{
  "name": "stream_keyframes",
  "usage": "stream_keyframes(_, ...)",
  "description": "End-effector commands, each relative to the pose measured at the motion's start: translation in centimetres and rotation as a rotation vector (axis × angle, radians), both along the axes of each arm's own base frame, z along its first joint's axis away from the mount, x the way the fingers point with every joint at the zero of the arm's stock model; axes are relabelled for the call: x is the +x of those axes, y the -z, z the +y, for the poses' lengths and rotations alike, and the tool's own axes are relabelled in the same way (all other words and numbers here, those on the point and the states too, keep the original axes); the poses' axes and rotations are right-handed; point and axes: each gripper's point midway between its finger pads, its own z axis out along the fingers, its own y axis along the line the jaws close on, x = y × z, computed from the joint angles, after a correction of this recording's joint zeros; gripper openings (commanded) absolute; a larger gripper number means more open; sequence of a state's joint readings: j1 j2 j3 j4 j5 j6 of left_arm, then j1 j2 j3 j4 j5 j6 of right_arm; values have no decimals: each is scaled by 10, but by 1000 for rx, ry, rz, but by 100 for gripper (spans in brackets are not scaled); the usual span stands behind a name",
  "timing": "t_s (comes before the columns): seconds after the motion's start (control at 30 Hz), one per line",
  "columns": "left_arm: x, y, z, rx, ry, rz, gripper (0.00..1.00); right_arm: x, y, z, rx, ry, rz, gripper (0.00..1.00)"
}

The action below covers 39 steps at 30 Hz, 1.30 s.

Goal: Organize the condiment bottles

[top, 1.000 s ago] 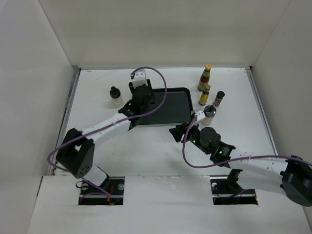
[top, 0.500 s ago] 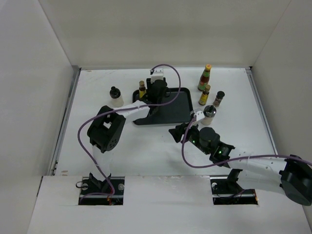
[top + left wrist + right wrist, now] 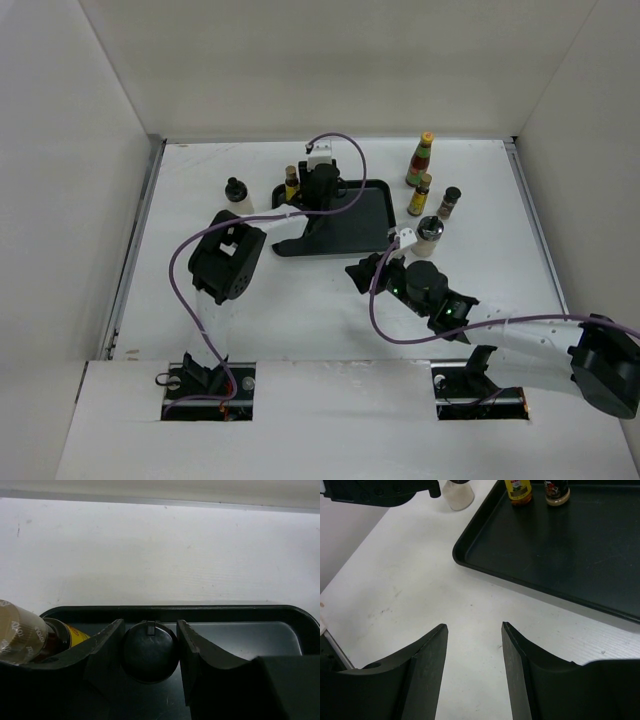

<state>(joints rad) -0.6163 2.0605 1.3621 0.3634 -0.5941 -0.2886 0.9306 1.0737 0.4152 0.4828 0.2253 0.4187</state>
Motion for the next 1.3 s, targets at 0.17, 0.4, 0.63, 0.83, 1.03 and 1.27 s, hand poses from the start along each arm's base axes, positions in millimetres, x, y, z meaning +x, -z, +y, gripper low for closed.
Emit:
stream_keyframes(0.17,14,-38,-7,-56,-5,-99,51,-2,-33,5,89,-18,-64,54)
stream_keyframes(0.4,-1,-72,-15,-74,35,-142,71,-4,-38,2,100,-20,-74,54)
stream_keyframes(0.63,-52,-157,-27,-94,120,-250,74,-4,-35,3,92,-19,-64,54)
stream_keyframes(0.83,-88,-177,37,-139,31,-273,74,-4,-38,1,101,-15,-72,54)
stream_keyframes(1.03,-94,-129,147,-162,-205,-180,74,-2,-31,8,81,-27,-53,55)
stream_keyframes(1.27,-68,-68,216,-150,-351,-24,76,-21,-15,47,15,-150,-29,59)
